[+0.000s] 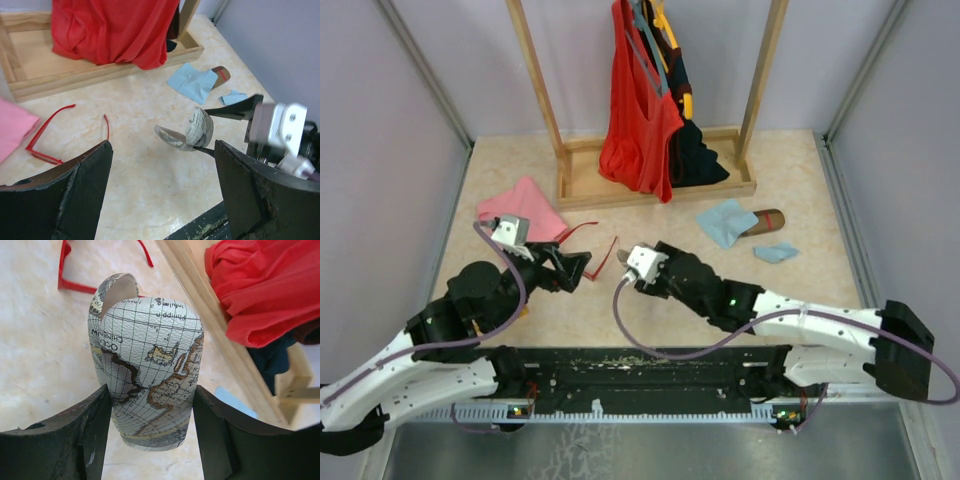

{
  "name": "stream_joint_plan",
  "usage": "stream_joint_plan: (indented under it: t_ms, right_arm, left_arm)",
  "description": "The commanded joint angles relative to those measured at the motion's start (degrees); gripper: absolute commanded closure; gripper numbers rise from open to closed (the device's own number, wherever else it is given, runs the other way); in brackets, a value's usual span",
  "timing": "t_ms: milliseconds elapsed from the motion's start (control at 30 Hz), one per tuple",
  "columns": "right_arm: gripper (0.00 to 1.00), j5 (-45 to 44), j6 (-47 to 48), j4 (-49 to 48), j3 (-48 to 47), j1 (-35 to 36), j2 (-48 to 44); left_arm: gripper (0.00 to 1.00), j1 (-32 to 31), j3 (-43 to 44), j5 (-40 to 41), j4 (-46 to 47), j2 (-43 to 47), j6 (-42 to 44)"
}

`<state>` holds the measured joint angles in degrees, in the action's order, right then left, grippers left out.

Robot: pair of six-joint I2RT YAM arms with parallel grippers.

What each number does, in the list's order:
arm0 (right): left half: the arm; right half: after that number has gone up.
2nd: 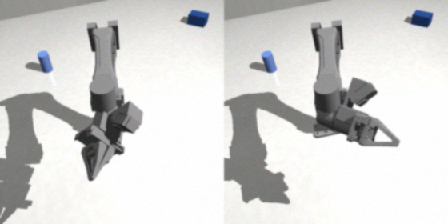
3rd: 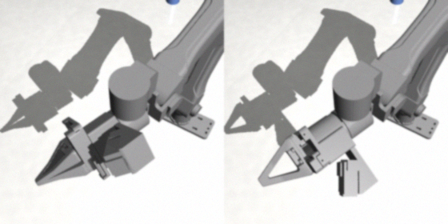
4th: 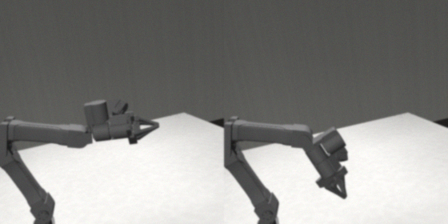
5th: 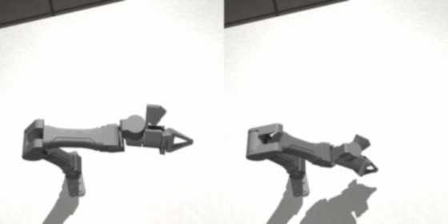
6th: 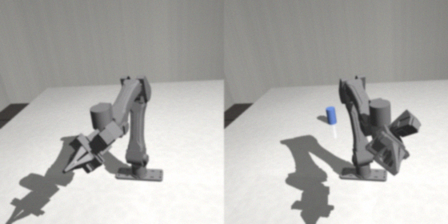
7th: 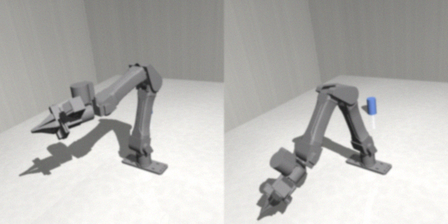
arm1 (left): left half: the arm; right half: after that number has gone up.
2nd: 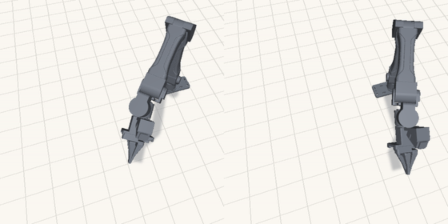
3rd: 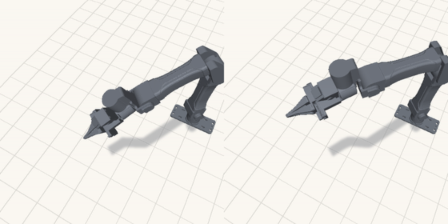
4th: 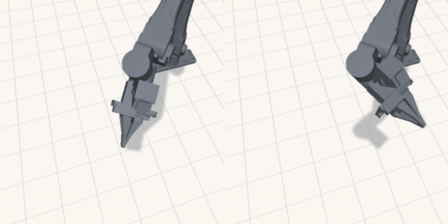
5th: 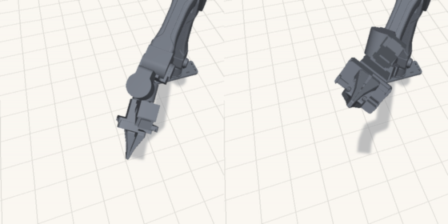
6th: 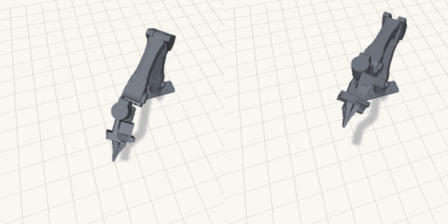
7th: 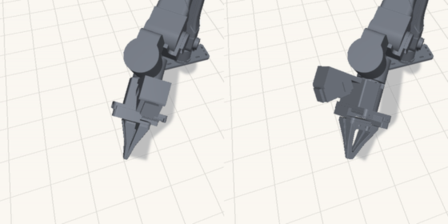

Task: Organize the sunglasses
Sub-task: Place the sunglasses case at the center of the board.

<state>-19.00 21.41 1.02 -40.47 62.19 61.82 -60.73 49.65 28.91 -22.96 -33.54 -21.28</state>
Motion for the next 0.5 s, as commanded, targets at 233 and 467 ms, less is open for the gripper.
stream_joint_plan:
  t_ms: [233,467]
  right_arm:
    - [1.0,-13.95,35.51,-23.65,7.52,6.6,12.77]
    - [1.0,-18.67,46.59,-35.48,7.11,6.37,24.32]
  left_arm:
    - [0.12,-0.26,-0.69,6.69,-8.26,6.28,1.47]
    - [0.12,-0.25,-2.99,8.1,-9.31,8.22,1.76]
